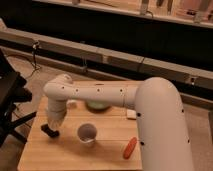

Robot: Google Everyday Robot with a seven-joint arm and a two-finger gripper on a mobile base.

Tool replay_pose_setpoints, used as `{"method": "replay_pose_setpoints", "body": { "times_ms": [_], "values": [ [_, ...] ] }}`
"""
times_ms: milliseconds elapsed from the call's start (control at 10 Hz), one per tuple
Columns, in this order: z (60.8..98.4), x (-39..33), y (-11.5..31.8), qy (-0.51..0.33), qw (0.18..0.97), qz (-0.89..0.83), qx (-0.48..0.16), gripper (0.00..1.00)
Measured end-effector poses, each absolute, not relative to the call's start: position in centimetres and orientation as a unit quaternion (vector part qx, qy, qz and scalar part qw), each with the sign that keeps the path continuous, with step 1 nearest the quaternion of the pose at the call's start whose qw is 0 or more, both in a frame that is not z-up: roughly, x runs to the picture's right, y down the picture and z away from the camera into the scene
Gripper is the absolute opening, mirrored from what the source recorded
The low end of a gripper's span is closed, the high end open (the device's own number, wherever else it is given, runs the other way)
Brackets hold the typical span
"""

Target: Knock the eraser over

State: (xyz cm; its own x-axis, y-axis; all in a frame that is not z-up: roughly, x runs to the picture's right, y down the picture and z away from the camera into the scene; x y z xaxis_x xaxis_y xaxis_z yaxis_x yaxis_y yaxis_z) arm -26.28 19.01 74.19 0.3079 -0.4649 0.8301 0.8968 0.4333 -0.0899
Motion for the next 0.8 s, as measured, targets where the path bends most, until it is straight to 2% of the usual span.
{"method": "replay_pose_setpoints", "body": {
  "times_ms": [500,800],
  "values": [
    [74.4,-29.9,18.6,-0.398,0.737,-0.478,-0.265,0.0],
    [74.3,-28.5,18.8,-0.392,0.743,-0.47,-0.272,0.0]
  ]
}}
